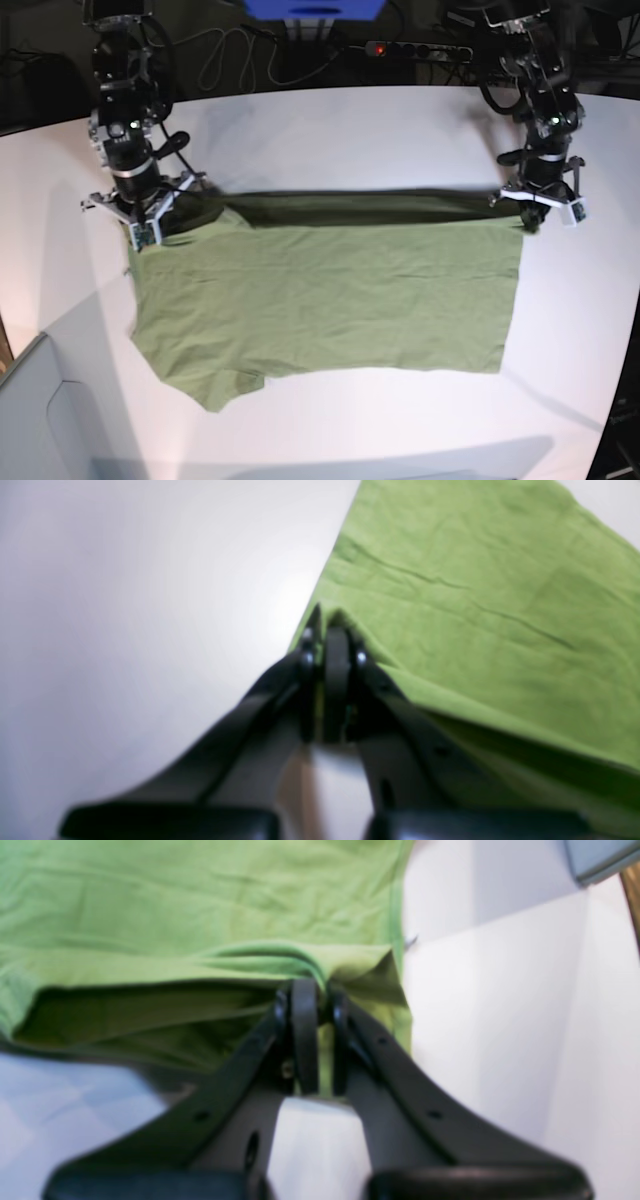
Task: Fold the T-shirt properly
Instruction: 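Hold the lifted shoulder edge with both grippers, adjusting the grip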
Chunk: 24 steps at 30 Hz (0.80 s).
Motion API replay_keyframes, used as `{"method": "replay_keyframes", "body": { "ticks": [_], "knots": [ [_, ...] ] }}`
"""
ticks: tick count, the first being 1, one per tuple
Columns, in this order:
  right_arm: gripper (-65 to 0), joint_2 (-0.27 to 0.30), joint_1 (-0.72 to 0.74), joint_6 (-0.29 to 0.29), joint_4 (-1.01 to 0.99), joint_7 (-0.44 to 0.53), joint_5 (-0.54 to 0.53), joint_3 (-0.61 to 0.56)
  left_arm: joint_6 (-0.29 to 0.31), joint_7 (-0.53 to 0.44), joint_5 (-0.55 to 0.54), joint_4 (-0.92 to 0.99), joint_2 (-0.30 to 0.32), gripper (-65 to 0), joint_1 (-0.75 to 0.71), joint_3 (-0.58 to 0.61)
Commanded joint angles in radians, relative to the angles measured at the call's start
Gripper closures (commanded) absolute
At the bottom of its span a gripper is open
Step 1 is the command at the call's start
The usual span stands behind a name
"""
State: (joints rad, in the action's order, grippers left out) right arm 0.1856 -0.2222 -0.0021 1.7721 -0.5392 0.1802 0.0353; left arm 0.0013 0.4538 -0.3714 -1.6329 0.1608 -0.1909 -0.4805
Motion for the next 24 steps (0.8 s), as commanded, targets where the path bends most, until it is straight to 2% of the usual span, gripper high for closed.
{"method": "replay_keyframes", "body": {
  "ticks": [1, 6, 14, 17, 18, 22, 24],
  "knots": [
    [-0.1, 0.007, 0.008, -0.008, 0.013, 0.026, 0.0, -0.008, -0.001, -0.02, -0.001, 0.0, 0.012, 0.0, 0.021, -0.002],
    [-0.1, 0.005, 0.0, -0.008, 0.013, 0.026, 0.0, -0.018, -0.001, -0.02, -0.001, 0.067, 0.012, 0.0, 0.064, -0.004],
    [-0.4, 0.005, 0.008, -0.008, 0.013, 0.024, 0.003, -0.018, -0.001, -0.02, -0.001, 0.07, 0.012, 0.0, 0.074, -0.002],
    [-7.9, 0.005, 0.008, -0.008, 0.013, -0.028, 0.003, -0.018, -0.008, -0.02, -0.001, 0.07, 0.012, 0.0, 0.083, -0.002],
    [-11.4, 0.005, 0.011, -0.008, 0.015, -0.048, 0.003, -0.018, -0.008, -0.02, -0.001, 0.07, 0.012, -1.3, 0.083, -0.004],
    [-25.3, 0.005, 0.019, -0.008, 0.024, -0.065, 0.002, -0.018, -0.008, -0.02, -0.002, 0.067, 0.01, -17.4, 0.081, -0.005],
    [-28.9, 0.007, 0.017, -0.008, 0.035, -0.065, 0.002, -0.016, -0.005, -0.02, -0.004, 0.062, 0.01, -24.8, 0.078, -0.004]
  ]
}}
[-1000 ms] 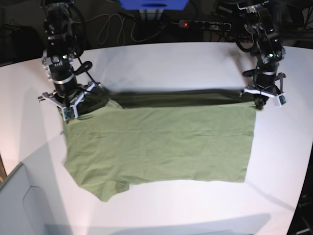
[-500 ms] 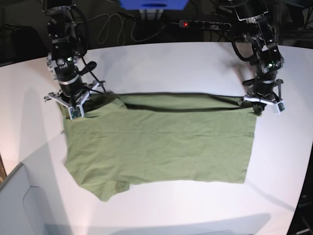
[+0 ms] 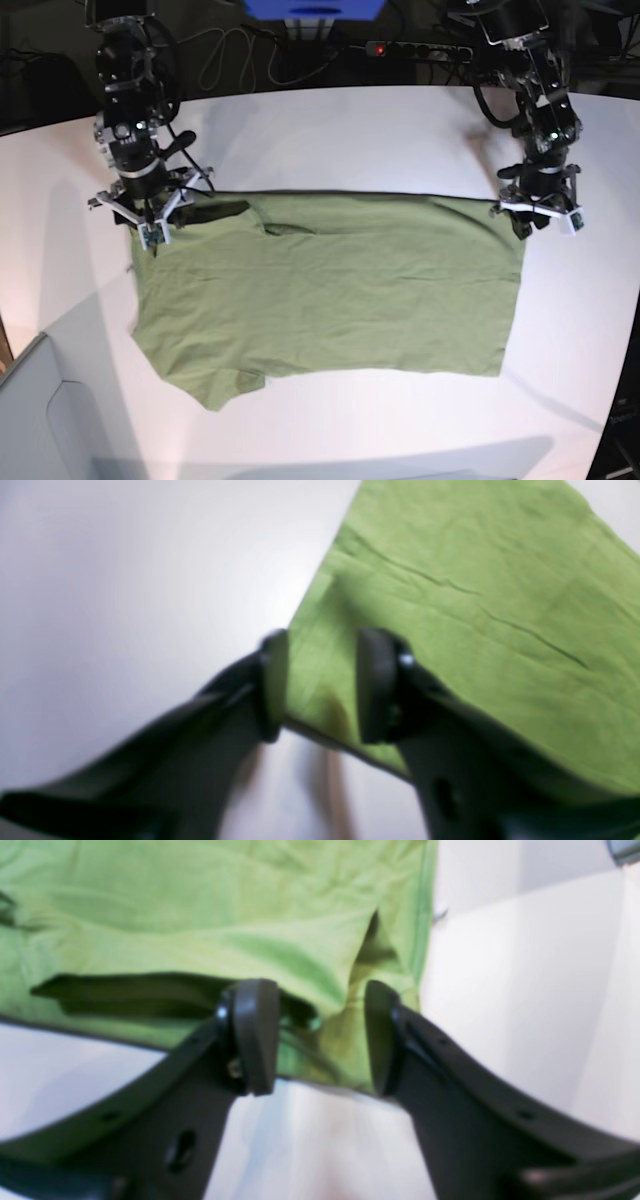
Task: Fold the T-shirt properly
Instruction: 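Hold the lifted shoulder edge with both grippers, adjusting the grip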
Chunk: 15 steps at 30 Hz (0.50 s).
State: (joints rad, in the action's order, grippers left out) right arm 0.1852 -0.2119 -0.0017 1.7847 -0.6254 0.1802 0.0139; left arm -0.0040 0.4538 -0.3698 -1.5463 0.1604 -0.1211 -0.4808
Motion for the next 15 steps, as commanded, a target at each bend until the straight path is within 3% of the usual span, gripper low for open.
{"method": "replay_keyframes", "body": {
  "ticks": [1, 4, 15],
  "knots": [
    [-29.4, 0.007, 0.006, -0.008, 0.027, 0.022, 0.002, 0.007, -0.003, -0.02, -0.005, -0.024, 0.011, -27.4, 0.008, -0.003],
    [-29.3, 0.007, -0.007, -0.008, 0.054, 0.022, 0.002, 0.011, -0.003, -0.02, -0.005, -0.026, 0.012, -32.3, 0.002, -0.008],
    [-29.7, 0.012, -0.071, -0.002, 0.108, 0.019, 0.005, 0.014, 0.003, -0.028, -0.013, 0.054, 0.012, -32.6, -0.016, -0.092]
  ]
}}
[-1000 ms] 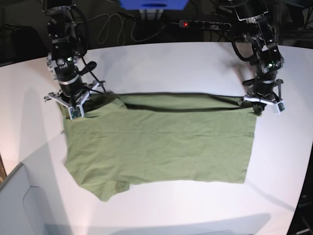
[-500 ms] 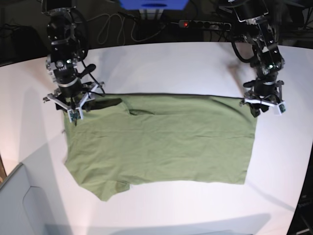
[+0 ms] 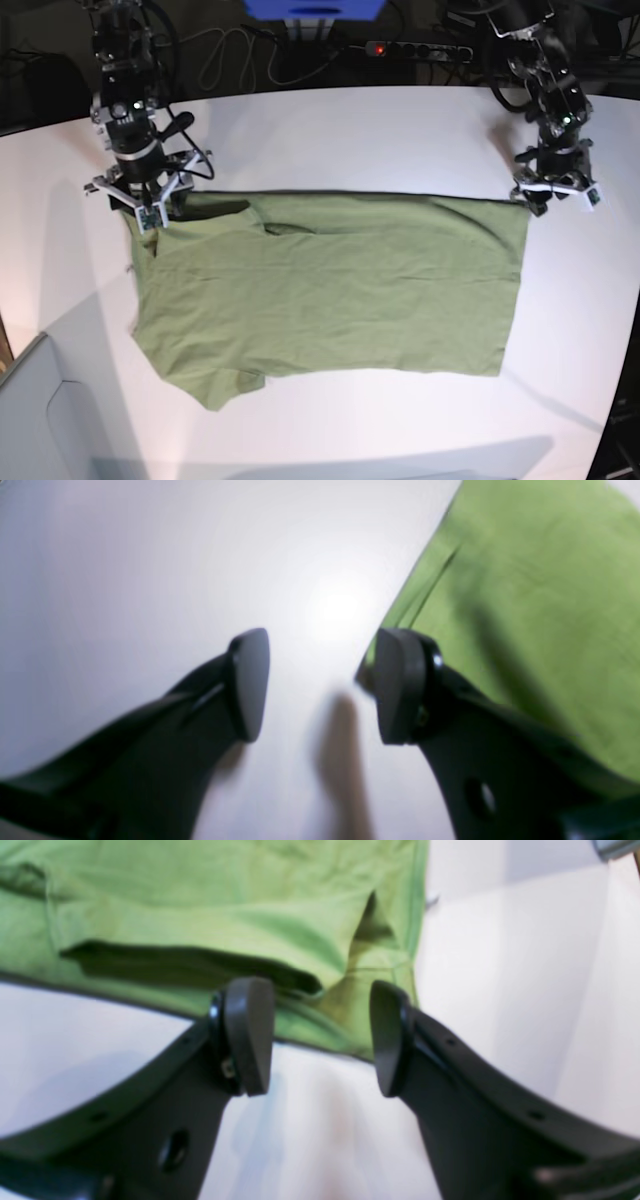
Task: Fold the T-shirt properly
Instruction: 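Hold the lifted shoulder edge with both grippers, adjusting the grip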
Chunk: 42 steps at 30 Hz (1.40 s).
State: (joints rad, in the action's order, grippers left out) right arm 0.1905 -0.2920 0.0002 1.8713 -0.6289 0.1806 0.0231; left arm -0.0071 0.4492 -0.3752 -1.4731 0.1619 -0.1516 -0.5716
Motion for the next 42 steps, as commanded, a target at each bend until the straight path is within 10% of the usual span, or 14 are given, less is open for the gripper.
{"method": "replay_keyframes", "body": {
  "ticks": [1, 20, 31, 42],
  "knots": [
    [-29.8, 0.007, 0.006, -0.004, 0.021, 0.017, 0.004, 0.005, 0.006, -0.023, -0.008, -0.008, 0.011, -32.6, 0.02, -0.001],
    [-40.3, 0.008, 0.006, -0.009, -0.111, 0.028, 0.004, 0.102, 0.008, -0.026, -0.008, 0.128, 0.024, -31.8, 0.085, 0.074],
    [-40.5, 0.03, 0.033, -0.01, -0.143, 0.03, 0.001, 0.153, 0.008, -0.026, -0.008, 0.163, 0.024, -0.8, 0.086, 0.074],
    [-40.3, 0.03, 0.078, -0.012, -0.232, 0.03, 0.0, 0.156, 0.008, -0.026, -0.008, 0.148, 0.024, 0.0, 0.06, 0.069]
  ]
}}
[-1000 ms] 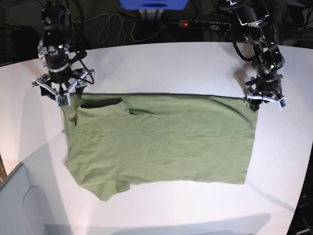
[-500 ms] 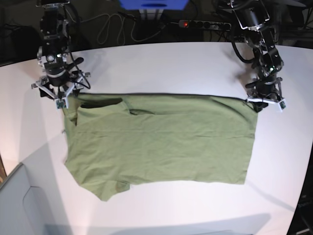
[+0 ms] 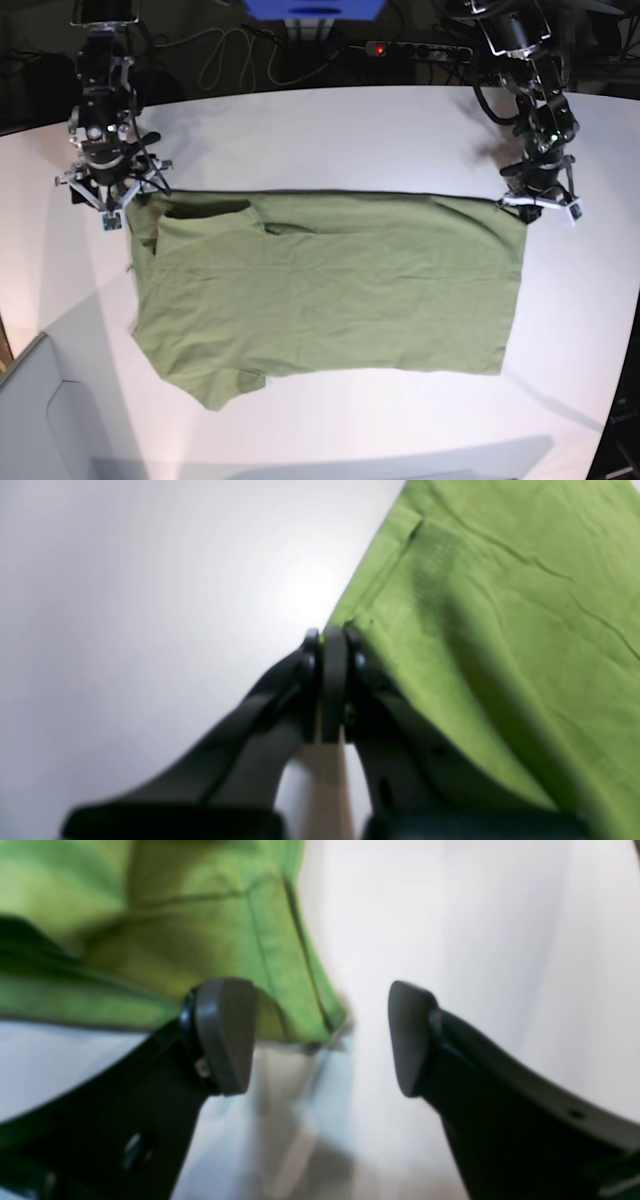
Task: Fold the T-shirt properly
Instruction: 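Hold the lifted shoulder edge with both grippers, adjusting the grip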
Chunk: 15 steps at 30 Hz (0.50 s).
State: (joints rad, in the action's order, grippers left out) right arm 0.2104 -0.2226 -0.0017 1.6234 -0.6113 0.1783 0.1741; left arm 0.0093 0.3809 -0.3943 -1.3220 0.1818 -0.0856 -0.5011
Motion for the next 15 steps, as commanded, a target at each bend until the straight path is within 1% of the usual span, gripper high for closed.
{"method": "replay_keyframes", "body": {
  "ticks": [1, 3, 4, 6, 8, 9, 10, 14, 15],
  "knots": [
    [-40.2, 0.01, 0.009, -0.01, 0.007, 0.012, 0.002, 0.005, -0.009, 0.042, 0.011, -0.001, 0.005, 0.0, -0.006, -0.001],
    [-40.1, 0.01, 0.01, -0.013, -0.012, 0.012, 0.002, 0.003, -0.009, 0.042, 0.011, -0.001, 0.005, 0.0, -0.007, -0.001],
    [-39.8, 0.01, 0.01, -0.036, -0.018, 0.012, 0.002, 0.005, -0.009, 0.042, 0.011, -0.001, 0.005, 0.0, -0.007, -0.001],
    [-35.5, 0.01, 0.01, -0.106, -0.021, 0.012, 0.002, 0.011, -0.009, 0.042, 0.011, -0.001, 0.005, 0.0, -0.007, -0.001],
    [-26.9, 0.01, 0.009, -0.186, -0.021, 0.001, 0.003, 0.011, -0.009, 0.042, 0.013, -0.001, 0.005, 0.0, -0.009, -0.001],
    [-22.3, 0.01, 0.009, -0.212, -0.021, -0.002, 0.005, 0.011, -0.009, 0.042, 0.015, -0.001, 0.005, 0.0, -0.009, -0.001],
    [-18.2, 0.01, 0.007, -0.225, -0.021, -0.002, 0.005, 0.011, -0.009, 0.042, 0.015, -0.001, 0.005, 0.0, -0.009, -0.001],
    [-1.0, 0.01, 0.005, -0.226, -0.021, -0.002, 0.007, 0.011, -0.009, 0.042, 0.013, -0.001, 0.005, 0.0, -0.023, -0.001],
    [0.0, 0.01, 0.005, -0.226, -0.021, -0.002, 0.007, 0.011, -0.009, 0.042, 0.013, -0.003, 0.005, 0.0, -0.023, -0.001]
  ]
}}
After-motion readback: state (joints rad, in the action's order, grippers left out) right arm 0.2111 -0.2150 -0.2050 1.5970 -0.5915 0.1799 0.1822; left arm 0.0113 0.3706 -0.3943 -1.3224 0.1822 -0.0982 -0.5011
